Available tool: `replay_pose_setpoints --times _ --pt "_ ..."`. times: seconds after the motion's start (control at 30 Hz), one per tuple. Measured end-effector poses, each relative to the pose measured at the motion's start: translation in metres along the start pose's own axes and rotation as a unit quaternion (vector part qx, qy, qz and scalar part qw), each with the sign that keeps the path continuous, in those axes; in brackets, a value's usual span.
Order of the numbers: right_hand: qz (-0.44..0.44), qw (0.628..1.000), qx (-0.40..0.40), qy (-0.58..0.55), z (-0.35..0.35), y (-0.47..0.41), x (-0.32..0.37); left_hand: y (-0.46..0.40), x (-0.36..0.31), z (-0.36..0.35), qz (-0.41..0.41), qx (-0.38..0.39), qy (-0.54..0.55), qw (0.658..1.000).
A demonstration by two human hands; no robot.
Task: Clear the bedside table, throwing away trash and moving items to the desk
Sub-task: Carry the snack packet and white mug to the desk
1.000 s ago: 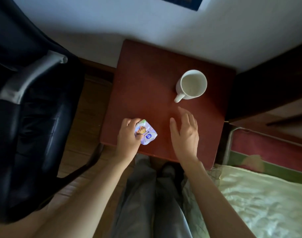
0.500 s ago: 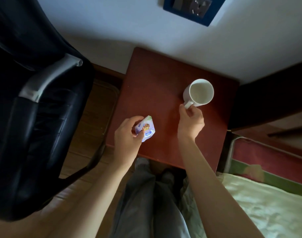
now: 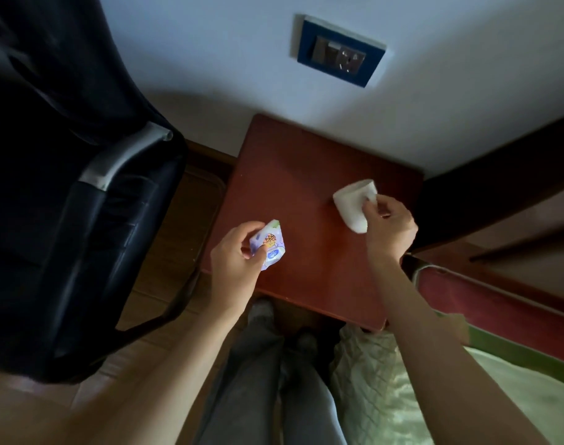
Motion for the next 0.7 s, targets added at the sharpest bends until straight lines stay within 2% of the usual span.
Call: replay_pose_setpoints --times 0.17,0.3,0.7 --pt "0.058 0.995 0.077 0.03 0.058 0.042 0.009 0.037 -0.033 0.036 0.02 -0.019 0.016 0.999" --pt "0.13 0.987 0.097 0.01 0.107 0.089 0.015 0.093 -0.052 0.068 0.05 -0.041 0.024 0.998" --pt "0.285 0.934 0.216 -0.008 0.189 0.197 0.041 0.28 -0.081 0.135 0.129 -0.182 0.05 0.974"
Point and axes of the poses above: each hand's wrist, its own y-axis away from the middle knuckle, its own z-axis out of the back of the hand, x = y × z, the point moved 4 cm from there along -y, towards the middle knuckle, and after that the axes turned 1 degree about x, right-handed, at the moved point
